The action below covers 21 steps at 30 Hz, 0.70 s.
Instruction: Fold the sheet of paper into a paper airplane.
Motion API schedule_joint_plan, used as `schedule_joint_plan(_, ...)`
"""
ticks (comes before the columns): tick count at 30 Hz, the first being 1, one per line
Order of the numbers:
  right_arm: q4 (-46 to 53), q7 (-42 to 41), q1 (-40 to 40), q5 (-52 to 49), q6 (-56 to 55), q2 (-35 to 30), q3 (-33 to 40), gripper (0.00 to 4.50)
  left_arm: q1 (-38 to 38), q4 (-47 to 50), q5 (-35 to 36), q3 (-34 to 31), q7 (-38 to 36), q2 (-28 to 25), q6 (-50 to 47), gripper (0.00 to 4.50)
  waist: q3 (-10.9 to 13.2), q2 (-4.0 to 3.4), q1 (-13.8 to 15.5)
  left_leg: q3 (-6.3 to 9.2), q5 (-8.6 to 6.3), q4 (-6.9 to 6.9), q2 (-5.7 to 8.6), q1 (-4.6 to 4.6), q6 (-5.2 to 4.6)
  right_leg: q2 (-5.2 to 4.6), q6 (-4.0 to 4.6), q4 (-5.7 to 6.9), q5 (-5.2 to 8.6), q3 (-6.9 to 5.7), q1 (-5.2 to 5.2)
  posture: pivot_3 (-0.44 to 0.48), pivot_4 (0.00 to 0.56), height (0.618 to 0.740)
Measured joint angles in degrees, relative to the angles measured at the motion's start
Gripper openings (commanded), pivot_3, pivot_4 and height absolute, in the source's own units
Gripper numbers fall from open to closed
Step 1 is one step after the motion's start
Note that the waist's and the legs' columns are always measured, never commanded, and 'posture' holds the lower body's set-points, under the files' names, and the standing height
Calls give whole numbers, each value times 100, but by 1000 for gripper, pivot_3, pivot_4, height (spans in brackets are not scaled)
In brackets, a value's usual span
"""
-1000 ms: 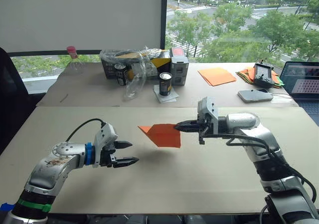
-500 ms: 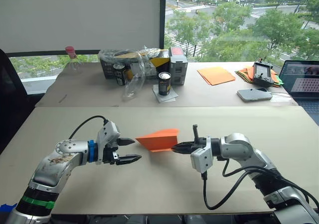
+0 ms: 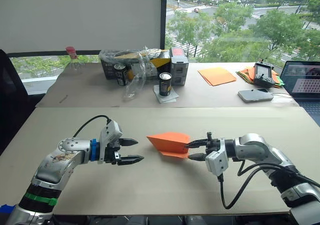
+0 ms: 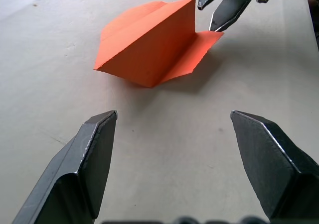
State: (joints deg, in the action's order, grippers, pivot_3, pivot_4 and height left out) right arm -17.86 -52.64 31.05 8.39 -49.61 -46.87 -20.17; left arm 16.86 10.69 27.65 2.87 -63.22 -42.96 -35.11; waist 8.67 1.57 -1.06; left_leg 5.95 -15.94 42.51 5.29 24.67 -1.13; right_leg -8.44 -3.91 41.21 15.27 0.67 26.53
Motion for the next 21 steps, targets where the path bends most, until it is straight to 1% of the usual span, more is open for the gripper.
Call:
schedule_joint_plan(1, 173, -125, 5, -195, 204, -86, 52, 3687, -7, 0, 56, -13, -2, 12, -1, 3877, 0, 0, 7, 1, 0, 1, -1, 1, 0, 0, 0, 0, 0, -1, -1, 0, 150, 670)
schedule_joint_plan(4, 737, -392, 4, -794, 1044, -228, 234, 3687, -7, 5, 98, -46, -1, 23, 5, 3877, 0, 0, 9, 3, 0, 2, -4, -1, 0, 0, 0, -1, 0, -3, -5, 0, 150, 670)
schedule_joint_plan(5, 944, -393, 1, -993, 1540, -202, 342, 3687, -7, 5, 97, -46, 4, 31, 10, 3877, 0, 0, 5, 2, 0, 1, -4, -1, 0, 0, 0, -1, 0, -2, -5, 0, 150, 670)
schedule_joint_plan(6, 1050, -378, -1, -1124, 1897, -165, 417, 3410, -4, 5, 98, -45, 8, 44, 13, 3877, 0, 0, 7, 3, 0, 1, -5, -2, 0, 0, 0, -1, 0, -2, -5, 0, 150, 670)
schedule_joint_plan(8, 1316, -187, 2, -1527, 3134, 175, 649, 2748, 2, 2, 94, -46, 54, 99, 22, 3877, 0, 0, 9, 4, 0, 1, -7, -2, 0, 0, 1, -2, -1, -3, -7, 0, 150, 670)
schedule_joint_plan(11, 1548, 19, 5, -1794, 4539, 594, 714, 1708, 54, -12, 67, -39, 134, 185, 46, 3877, 0, 0, 29, 5, -1, 2, -5, 0, -1, -1, 2, -4, -1, -4, -5, 0, 150, 670)
schedule_joint_plan(12, 1586, 37, 5, -1819, 4856, 651, 710, 1386, 69, -27, 61, -40, 144, 185, 69, 3877, 0, 0, 32, 5, -1, 2, -3, 1, -1, -2, 2, -5, -1, -3, -4, 0, 150, 670)
schedule_joint_plan(13, 1632, 83, 6, -1842, 5307, 750, 713, 954, 83, -45, 42, -48, 171, 190, 144, 3877, 0, 0, 40, 5, -1, 2, -2, 0, -2, -3, 1, -7, -1, -4, -5, 0, 150, 670)
schedule_joint_plan(14, 1638, 124, 6, -1858, 5521, 823, 712, 721, 99, -53, 30, -54, 183, 204, 189, 3877, 0, 0, 45, 6, -1, 2, -2, 0, -2, -3, 2, -8, -1, -5, -6, 0, 150, 670)
schedule_joint_plan(16, 1680, 281, 5, -1875, 6201, 1093, 712, 28, 157, -103, 21, -108, 229, 304, 356, 3877, 0, 0, 43, 7, -1, 2, 0, 1, -2, -4, 2, -8, -2, -4, -5, 0, 150, 670)
schedule_joint_plan(21, 2030, 326, -190, -1942, 7074, 1512, 669, 6, 328, -145, 21, -193, 319, 358, 478, 3877, 0, 0, 35, 7, -1, -1, -1, 1, -2, -4, 2, -8, -2, -4, -3, 0, 150, 670)
